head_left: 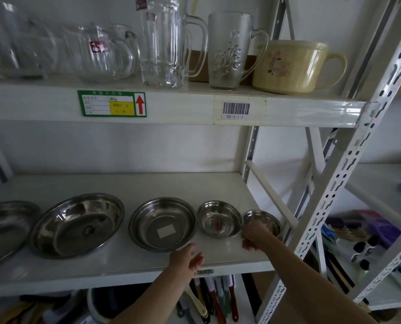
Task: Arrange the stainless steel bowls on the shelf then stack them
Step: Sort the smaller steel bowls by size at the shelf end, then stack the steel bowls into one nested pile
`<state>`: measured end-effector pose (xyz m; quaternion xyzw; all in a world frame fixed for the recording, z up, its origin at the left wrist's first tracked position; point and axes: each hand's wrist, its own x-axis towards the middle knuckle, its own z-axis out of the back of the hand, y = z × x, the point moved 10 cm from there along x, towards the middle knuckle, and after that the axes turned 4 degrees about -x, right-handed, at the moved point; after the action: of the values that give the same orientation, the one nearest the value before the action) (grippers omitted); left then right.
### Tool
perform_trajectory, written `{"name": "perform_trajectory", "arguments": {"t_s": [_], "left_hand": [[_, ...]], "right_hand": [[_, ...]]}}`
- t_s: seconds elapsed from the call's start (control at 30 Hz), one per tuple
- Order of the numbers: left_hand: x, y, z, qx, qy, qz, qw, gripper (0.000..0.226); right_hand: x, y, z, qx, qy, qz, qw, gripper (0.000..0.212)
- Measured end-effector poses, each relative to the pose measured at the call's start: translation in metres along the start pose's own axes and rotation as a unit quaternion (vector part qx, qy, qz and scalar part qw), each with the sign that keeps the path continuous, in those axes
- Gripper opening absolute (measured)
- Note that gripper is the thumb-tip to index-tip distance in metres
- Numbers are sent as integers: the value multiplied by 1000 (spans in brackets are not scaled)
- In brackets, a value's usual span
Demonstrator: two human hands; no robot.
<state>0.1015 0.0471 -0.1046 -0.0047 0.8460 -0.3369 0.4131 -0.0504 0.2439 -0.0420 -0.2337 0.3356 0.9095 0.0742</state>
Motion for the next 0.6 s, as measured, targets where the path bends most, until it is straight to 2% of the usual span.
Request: {"name": "perform_trajectory", "arguments": {"t_s": [0.1, 0.23, 0.33, 0.5, 0.6], "left_hand": [[-2, -8, 20, 2, -20, -18, 1000, 10], [-5, -23, 44, -21, -34, -33, 999, 12], [-7, -39, 62, -67, -47, -45, 996, 12], [-14, -60, 90, -70, -63, -69, 993, 21], [-20, -70, 114, -77, -87, -85, 990, 24]], "right_hand": [[-6, 28, -18, -8, 23, 40, 999, 26], [-17, 67, -48, -14, 41, 66, 997, 20], [-26, 89, -75, -37, 72, 68, 994, 30], [-25, 124, -105, -3, 81, 113, 990, 18], [-28, 143, -128, -23, 95, 143, 985, 15]]}}
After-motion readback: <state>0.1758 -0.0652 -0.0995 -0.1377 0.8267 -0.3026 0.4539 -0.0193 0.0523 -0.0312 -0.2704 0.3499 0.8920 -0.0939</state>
